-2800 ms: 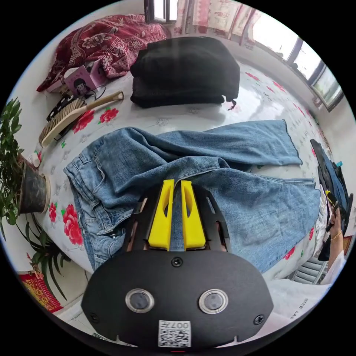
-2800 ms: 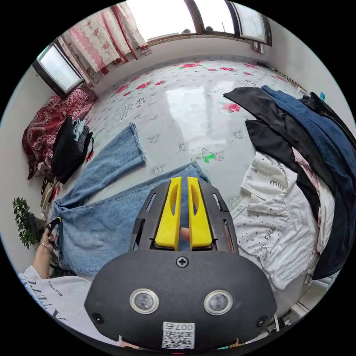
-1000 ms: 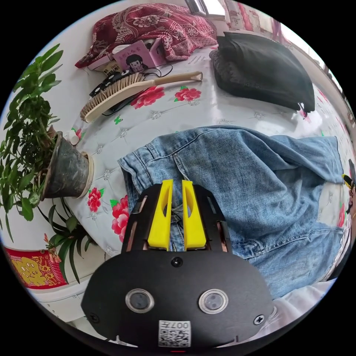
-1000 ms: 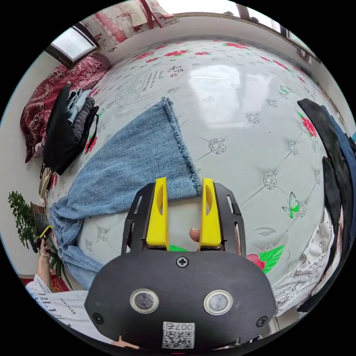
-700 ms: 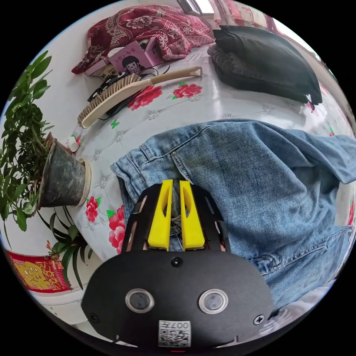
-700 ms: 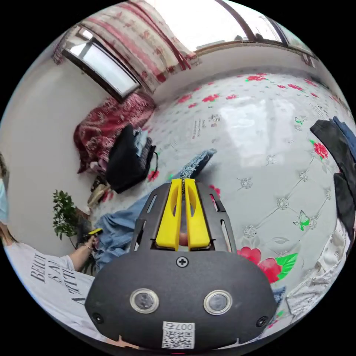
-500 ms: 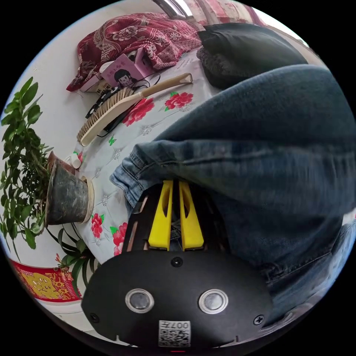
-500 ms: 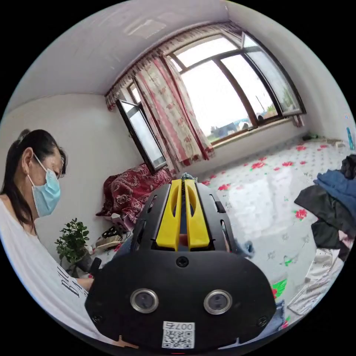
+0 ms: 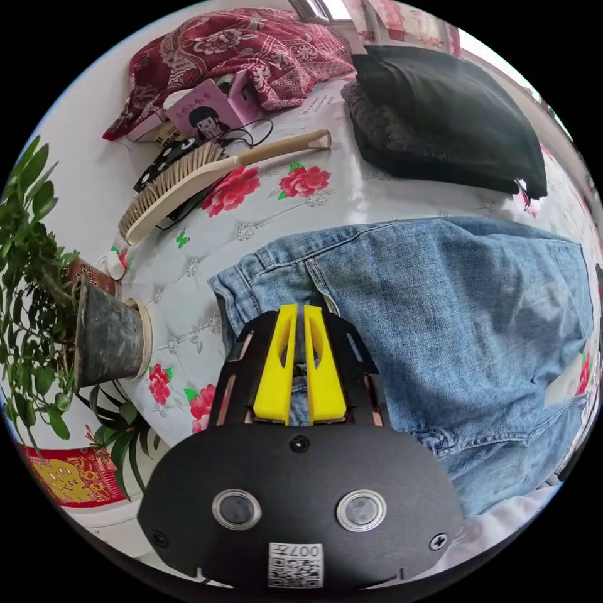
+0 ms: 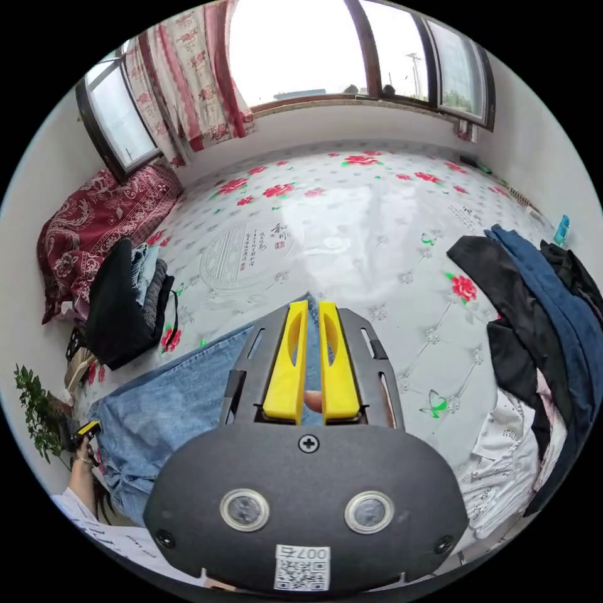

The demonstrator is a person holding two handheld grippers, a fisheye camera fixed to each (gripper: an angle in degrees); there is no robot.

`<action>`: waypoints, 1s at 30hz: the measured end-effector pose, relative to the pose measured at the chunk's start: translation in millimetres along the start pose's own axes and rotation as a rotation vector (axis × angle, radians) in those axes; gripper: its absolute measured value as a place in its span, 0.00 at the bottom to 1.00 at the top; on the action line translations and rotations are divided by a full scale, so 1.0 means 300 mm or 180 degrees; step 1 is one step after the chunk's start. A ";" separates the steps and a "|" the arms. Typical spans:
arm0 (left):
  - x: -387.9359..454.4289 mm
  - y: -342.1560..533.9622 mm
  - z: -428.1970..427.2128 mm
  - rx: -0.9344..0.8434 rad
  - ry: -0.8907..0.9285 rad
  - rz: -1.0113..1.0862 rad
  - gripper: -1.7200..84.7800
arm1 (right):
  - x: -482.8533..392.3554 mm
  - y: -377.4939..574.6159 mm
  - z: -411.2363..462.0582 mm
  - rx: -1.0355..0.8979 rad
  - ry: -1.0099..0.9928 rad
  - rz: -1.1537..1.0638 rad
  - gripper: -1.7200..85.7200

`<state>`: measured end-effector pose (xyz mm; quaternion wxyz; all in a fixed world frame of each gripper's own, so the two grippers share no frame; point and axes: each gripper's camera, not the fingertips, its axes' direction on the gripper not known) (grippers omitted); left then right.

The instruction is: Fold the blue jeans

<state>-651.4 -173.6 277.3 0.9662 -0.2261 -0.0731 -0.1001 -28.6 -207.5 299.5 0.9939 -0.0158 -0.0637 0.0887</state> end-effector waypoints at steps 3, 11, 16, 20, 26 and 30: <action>0.005 0.108 -0.064 0.0189 0.0073 0.0072 0.01 | -0.075 0.116 0.175 -0.0504 -0.0075 -0.0494 0.04; 0.121 0.245 0.015 0.0221 -0.0440 0.0574 0.01 | -0.187 0.268 0.375 -0.0747 0.0546 -0.1906 0.03; 0.066 0.198 0.052 0.0539 -0.0454 0.0502 0.01 | -0.174 0.079 0.490 -0.0767 0.1240 -0.2398 0.02; -0.038 0.171 0.049 0.0497 -0.0102 0.0269 0.01 | -0.185 -0.086 0.540 -0.0926 0.1335 -0.2056 0.02; -0.277 0.346 -0.089 0.0562 0.0483 -0.0463 0.02 | -0.042 -0.133 0.244 -0.0396 0.0424 -0.1019 0.02; -0.469 0.646 -0.217 0.0628 0.0712 -0.0947 0.06 | 0.211 0.058 -0.043 -0.0303 -0.0619 -0.0405 0.05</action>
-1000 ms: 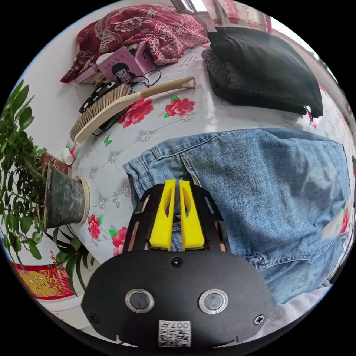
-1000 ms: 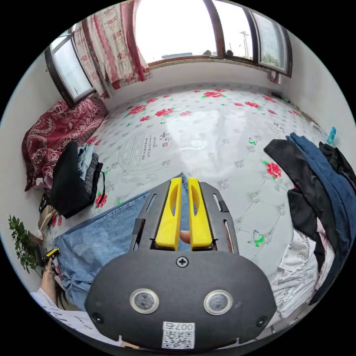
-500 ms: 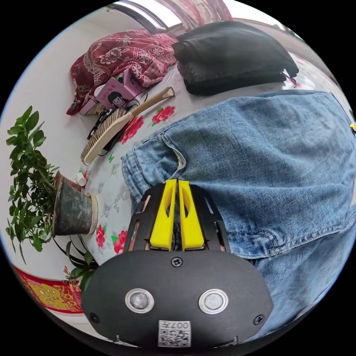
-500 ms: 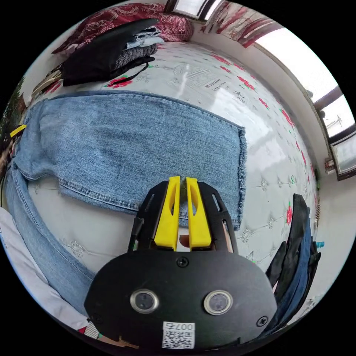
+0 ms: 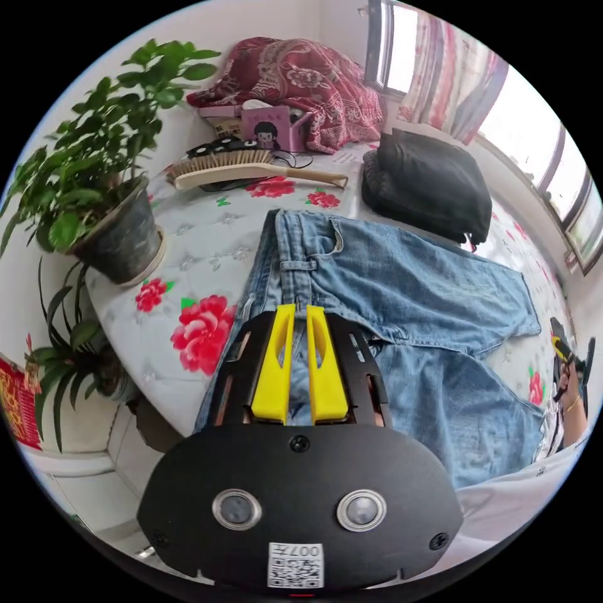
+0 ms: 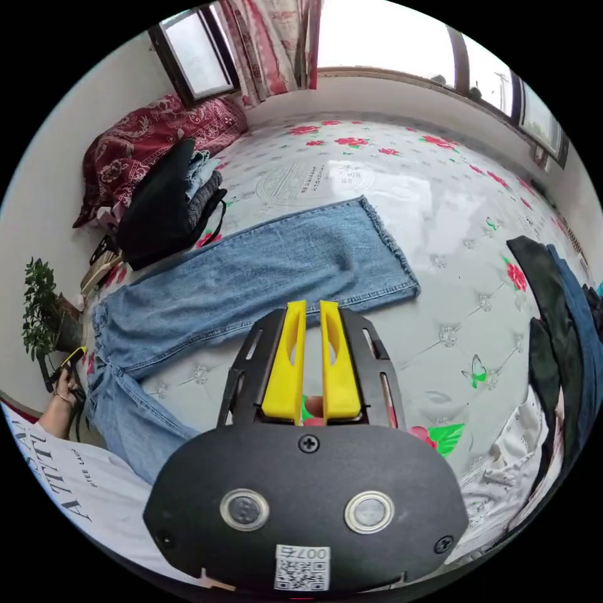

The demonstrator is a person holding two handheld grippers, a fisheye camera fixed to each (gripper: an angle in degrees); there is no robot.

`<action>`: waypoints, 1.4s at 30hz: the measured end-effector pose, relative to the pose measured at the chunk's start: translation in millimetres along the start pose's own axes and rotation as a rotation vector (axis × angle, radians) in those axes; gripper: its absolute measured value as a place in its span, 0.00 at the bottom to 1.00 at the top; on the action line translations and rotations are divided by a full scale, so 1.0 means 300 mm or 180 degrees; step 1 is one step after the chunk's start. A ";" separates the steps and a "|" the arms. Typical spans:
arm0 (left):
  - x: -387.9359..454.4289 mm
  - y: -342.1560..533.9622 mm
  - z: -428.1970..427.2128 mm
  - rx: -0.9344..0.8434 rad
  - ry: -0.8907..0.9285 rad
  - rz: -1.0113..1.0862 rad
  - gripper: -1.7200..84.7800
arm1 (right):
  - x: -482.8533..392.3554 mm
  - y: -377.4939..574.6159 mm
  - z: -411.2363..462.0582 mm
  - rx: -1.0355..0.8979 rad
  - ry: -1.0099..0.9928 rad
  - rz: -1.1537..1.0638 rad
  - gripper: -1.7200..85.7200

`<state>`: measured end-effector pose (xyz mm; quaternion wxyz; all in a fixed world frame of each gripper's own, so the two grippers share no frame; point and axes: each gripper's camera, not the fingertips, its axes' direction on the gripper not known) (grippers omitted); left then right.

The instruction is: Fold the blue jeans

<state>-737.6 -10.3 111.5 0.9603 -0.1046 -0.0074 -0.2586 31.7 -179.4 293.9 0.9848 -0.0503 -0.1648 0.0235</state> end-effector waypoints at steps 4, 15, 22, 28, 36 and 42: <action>-0.240 0.200 -0.156 -0.0038 -0.0053 -0.0665 0.08 | 0.232 0.348 -0.240 0.0017 -0.0359 0.0898 0.07; -0.688 0.451 -0.172 -0.0626 0.0826 -0.1493 0.15 | 0.632 1.009 -0.636 0.0304 -0.0297 0.2938 0.12; -0.823 0.409 -0.149 -0.0902 0.0946 -0.1411 0.14 | 0.685 0.991 -0.608 0.0013 -0.0528 0.2766 0.14; -0.981 0.379 -0.182 -0.0988 0.1216 -0.1322 0.09 | 0.737 0.992 -0.668 0.0056 -0.0877 0.2684 0.13; -1.210 0.446 -0.207 -0.0854 0.1687 -0.1777 0.08 | 0.799 1.040 -0.664 0.0267 -0.1244 0.2896 0.07; -1.347 0.480 -0.274 -0.0265 0.2772 -0.2157 0.02 | 0.777 1.008 -0.787 0.1039 -0.1963 0.2568 0.02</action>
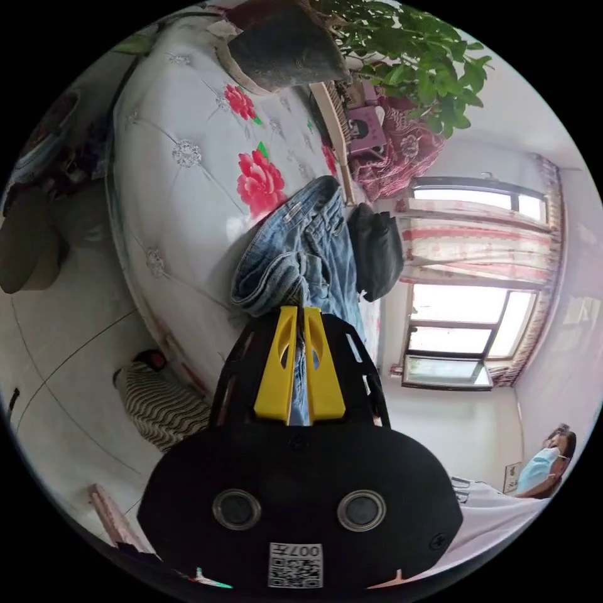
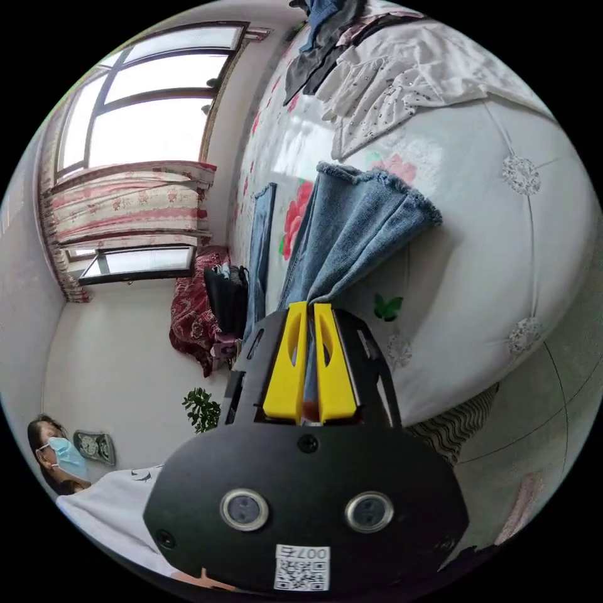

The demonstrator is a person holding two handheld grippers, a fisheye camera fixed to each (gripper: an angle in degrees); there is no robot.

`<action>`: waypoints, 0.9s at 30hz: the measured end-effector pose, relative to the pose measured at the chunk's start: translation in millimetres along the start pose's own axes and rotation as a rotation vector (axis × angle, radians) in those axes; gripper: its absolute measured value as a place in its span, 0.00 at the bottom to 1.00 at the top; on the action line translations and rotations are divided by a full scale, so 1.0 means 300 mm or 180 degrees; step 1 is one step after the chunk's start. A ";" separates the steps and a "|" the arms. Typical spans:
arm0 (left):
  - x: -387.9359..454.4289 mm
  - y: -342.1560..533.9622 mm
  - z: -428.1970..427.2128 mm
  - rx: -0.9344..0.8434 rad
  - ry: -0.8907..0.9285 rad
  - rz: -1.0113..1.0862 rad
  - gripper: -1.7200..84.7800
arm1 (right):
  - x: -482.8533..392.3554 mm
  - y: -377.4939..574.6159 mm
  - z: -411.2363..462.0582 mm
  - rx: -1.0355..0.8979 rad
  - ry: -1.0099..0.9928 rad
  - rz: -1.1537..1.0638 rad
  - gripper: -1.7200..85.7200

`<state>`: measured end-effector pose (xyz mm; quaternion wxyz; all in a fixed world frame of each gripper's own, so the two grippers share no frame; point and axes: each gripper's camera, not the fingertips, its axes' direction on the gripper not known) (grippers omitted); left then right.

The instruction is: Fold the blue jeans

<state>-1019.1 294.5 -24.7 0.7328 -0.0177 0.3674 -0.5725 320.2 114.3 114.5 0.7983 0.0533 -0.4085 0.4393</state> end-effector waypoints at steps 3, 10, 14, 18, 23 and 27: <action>0.028 -0.008 -0.053 0.0223 0.0601 0.0062 0.01 | -0.120 -0.017 -0.019 0.0103 -0.0420 -0.0295 0.02; 0.178 -0.064 -0.097 0.0543 0.1170 0.0317 0.01 | -0.368 -0.043 -0.023 0.0262 -0.0827 -0.0913 0.02; 0.220 -0.070 -0.076 0.0717 0.1193 0.0206 0.01 | -0.370 -0.034 -0.012 0.0412 -0.0898 -0.0806 0.02; 0.285 -0.122 0.026 0.0764 0.1167 0.0140 0.01 | -0.439 -0.075 0.075 0.0449 -0.0739 -0.0840 0.02; 0.451 -0.306 0.278 0.0730 0.0977 0.0302 0.01 | -0.616 -0.272 0.356 0.0395 -0.0602 -0.0997 0.02; 0.596 -0.523 0.641 0.0728 0.0516 0.0429 0.05 | -0.749 -0.510 0.799 0.0284 -0.0179 -0.1235 0.03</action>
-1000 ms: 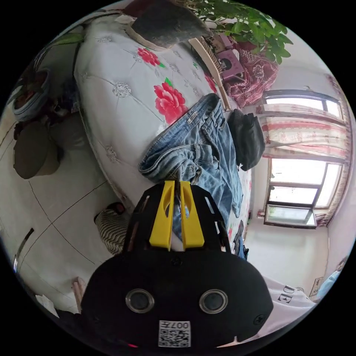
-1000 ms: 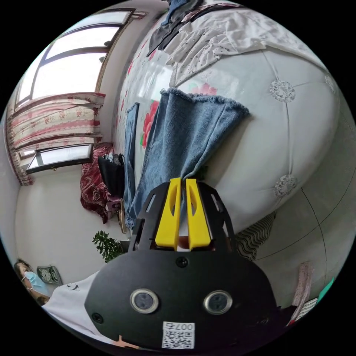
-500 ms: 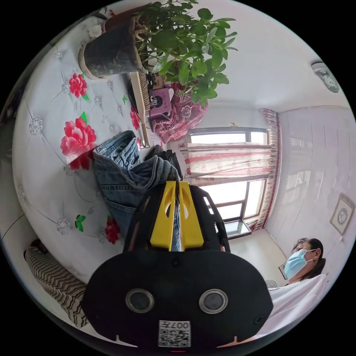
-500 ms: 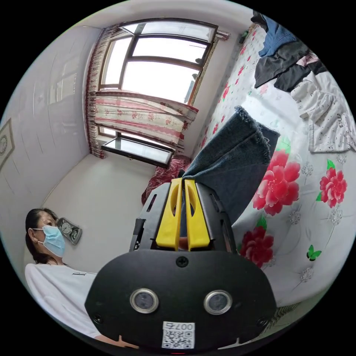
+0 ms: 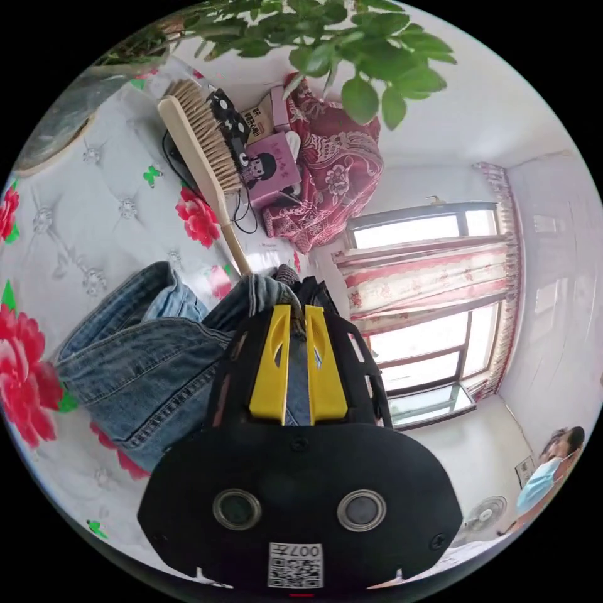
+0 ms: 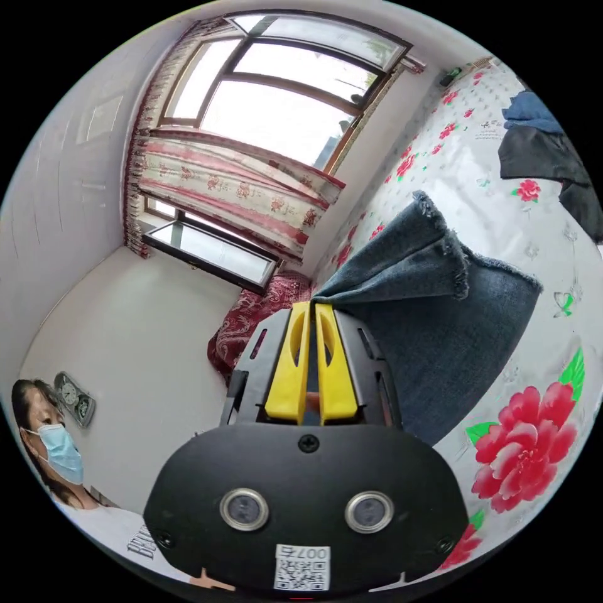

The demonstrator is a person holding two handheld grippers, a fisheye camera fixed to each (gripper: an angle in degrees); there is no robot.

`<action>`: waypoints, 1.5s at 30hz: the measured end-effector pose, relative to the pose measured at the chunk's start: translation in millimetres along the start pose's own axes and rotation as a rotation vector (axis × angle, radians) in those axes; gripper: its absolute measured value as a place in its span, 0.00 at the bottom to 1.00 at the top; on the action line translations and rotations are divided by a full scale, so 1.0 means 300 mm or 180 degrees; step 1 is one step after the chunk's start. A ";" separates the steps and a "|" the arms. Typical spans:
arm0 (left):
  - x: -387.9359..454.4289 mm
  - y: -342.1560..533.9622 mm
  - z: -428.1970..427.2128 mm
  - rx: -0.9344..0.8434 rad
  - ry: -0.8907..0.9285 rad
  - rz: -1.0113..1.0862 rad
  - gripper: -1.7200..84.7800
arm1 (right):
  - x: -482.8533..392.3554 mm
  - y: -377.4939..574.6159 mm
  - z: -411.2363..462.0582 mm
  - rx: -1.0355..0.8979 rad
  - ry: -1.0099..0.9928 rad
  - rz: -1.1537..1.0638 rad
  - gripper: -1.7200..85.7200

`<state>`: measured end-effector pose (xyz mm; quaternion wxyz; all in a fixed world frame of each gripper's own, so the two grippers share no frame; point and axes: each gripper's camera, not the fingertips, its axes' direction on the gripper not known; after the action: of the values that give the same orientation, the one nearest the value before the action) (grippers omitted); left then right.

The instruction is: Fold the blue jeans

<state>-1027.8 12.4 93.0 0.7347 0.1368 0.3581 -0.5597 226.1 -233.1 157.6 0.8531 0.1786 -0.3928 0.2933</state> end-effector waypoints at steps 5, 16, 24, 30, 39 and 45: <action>0.023 -0.004 0.286 -0.0418 -0.0721 0.0452 0.10 | 0.142 0.060 0.392 -0.0659 -0.0063 0.0113 0.05; 0.067 0.446 0.268 -0.0673 -0.2431 0.2009 0.11 | 0.243 1.094 0.531 -0.3048 0.0274 -0.1352 0.08; 0.076 0.559 0.715 -0.1209 -0.2928 0.2385 0.12 | 0.145 1.365 0.799 -0.3383 0.0016 -0.2142 0.11; 0.025 0.604 0.811 -0.1046 -0.2692 0.2114 0.10 | 0.125 1.519 0.920 -0.3379 0.0309 -0.2754 0.11; 0.085 0.760 0.918 -0.1316 -0.3412 0.2763 0.08 | 0.126 1.566 0.786 -0.3441 -0.0009 -0.2742 0.02; 0.013 0.887 0.733 -0.1270 -0.4077 0.2537 0.06 | 0.100 1.711 0.674 -0.4085 -0.0487 -0.2805 0.02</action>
<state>-700.4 -33.2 192.5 0.9547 -0.2294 -0.1183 -0.1484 -201.5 61.9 345.9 0.7978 -0.1905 -0.4362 -0.3701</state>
